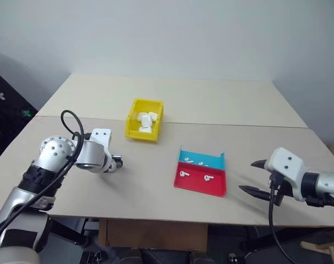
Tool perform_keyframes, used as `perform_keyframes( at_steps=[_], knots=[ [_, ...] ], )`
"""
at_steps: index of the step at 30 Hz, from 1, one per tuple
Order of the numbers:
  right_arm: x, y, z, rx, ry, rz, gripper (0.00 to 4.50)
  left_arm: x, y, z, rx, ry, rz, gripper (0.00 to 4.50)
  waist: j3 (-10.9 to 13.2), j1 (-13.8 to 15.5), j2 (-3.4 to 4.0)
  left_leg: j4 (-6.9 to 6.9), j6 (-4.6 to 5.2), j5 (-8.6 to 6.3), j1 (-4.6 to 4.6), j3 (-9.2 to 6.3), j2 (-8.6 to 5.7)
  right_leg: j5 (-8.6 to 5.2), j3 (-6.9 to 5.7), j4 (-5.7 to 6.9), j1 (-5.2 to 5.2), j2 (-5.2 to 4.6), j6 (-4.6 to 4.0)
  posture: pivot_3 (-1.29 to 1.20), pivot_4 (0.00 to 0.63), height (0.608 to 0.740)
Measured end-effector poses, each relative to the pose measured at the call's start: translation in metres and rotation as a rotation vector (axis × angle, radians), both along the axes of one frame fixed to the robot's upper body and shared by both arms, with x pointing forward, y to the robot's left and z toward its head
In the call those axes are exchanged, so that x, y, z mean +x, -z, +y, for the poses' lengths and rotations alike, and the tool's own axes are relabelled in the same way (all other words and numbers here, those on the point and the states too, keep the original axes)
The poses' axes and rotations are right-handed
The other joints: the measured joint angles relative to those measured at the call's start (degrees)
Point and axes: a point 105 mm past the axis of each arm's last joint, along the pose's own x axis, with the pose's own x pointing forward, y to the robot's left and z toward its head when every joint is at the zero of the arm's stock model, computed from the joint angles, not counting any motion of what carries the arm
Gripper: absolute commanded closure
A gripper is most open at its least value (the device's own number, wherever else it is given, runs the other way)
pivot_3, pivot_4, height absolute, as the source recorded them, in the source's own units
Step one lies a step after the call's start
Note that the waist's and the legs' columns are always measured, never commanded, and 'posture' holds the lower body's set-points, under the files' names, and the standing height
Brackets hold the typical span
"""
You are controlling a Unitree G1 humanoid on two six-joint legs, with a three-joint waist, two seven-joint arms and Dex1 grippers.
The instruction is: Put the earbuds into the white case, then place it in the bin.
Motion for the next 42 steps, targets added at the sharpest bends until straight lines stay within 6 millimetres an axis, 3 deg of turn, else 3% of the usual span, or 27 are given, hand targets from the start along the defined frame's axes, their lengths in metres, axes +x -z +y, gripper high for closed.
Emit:
perform_keyframes(
  at_steps=[16, 42],
  knots=[
    [-0.0008, 0.0005, -0.0006, -0.029, 0.012, -0.006, 0.01, 0.0080, 0.0053, -0.0008, -0.014, 0.012, 0.009, 0.00, 0.0, 0.0, 0.00, 0.00, -0.01, 0.00, 0.01, -0.02, -0.02, 0.00, -0.01, 0.00, 0.01, -0.01, 0.01, 0.00, 0.150, 0.740],
    [0.0013, 0.0038, -0.0056, -0.051, 0.051, -0.012, 0.01, 0.0050, 0.0077, 0.0002, -0.006, 0.016, 0.014, 0.00, 0.0, -0.2, 0.00, 0.00, -0.05, 0.02, 0.09, -0.04, -0.05, 0.00, -0.02, 0.03, 0.08, -0.03, 0.03, 0.00, 0.150, 0.740]
  ],
)
